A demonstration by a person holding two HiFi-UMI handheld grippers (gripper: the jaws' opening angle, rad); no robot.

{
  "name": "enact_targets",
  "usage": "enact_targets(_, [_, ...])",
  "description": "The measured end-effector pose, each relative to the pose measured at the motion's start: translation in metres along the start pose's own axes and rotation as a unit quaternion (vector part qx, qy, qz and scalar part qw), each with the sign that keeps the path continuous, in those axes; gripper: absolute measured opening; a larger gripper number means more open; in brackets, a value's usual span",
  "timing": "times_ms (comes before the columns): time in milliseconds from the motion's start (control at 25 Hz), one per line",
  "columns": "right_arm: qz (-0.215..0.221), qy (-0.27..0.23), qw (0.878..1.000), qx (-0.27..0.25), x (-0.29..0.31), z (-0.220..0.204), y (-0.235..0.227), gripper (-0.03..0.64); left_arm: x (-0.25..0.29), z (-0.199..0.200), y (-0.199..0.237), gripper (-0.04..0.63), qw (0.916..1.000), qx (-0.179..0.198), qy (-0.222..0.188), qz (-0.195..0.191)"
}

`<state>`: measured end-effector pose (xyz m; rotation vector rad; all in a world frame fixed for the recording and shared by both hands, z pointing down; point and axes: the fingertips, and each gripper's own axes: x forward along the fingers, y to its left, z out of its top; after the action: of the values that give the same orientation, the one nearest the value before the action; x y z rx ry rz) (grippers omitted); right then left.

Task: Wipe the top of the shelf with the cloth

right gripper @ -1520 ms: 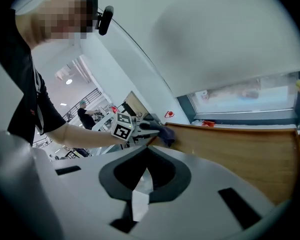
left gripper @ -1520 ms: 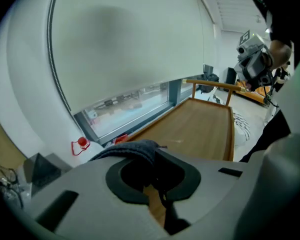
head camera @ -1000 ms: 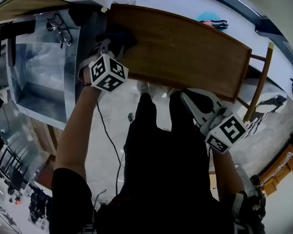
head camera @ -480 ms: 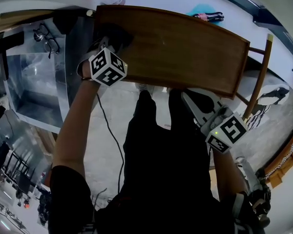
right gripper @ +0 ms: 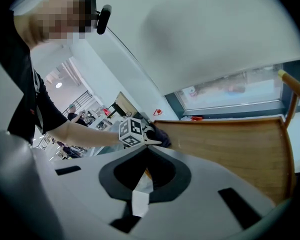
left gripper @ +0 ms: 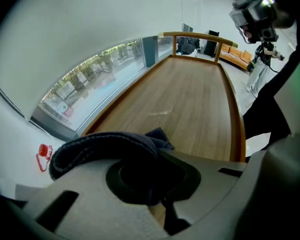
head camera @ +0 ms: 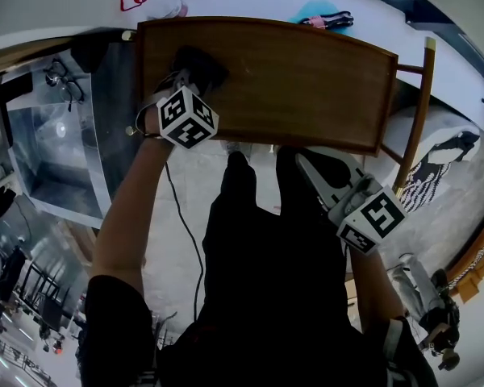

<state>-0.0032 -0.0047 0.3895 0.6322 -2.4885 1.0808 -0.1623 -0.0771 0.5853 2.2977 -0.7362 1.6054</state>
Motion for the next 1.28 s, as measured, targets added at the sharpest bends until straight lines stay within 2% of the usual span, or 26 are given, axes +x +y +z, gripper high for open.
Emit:
enact_targets(680, [-0.04, -0.053, 0.997, 0.03, -0.093, -0.011, -0.055, 0.003, 0.041, 0.117, -0.069, 0.034, 0.9969, 0.055, -0.014, -0.055])
enact_targets(1000, [-0.06, -0.082, 0.993, 0.052, -0.138, -0.016, -0.082, 0.003, 0.065, 0.191, -0.118, 0.034, 0.9908, 0.098, -0.035, -0.087])
enact_targets(1280, [-0.08, -0.092, 0.991, 0.062, -0.171, -0.027, -0.101, 0.003, 0.08, 0.242, -0.149, 0.034, 0.9856, 0.12, -0.052, -0.108])
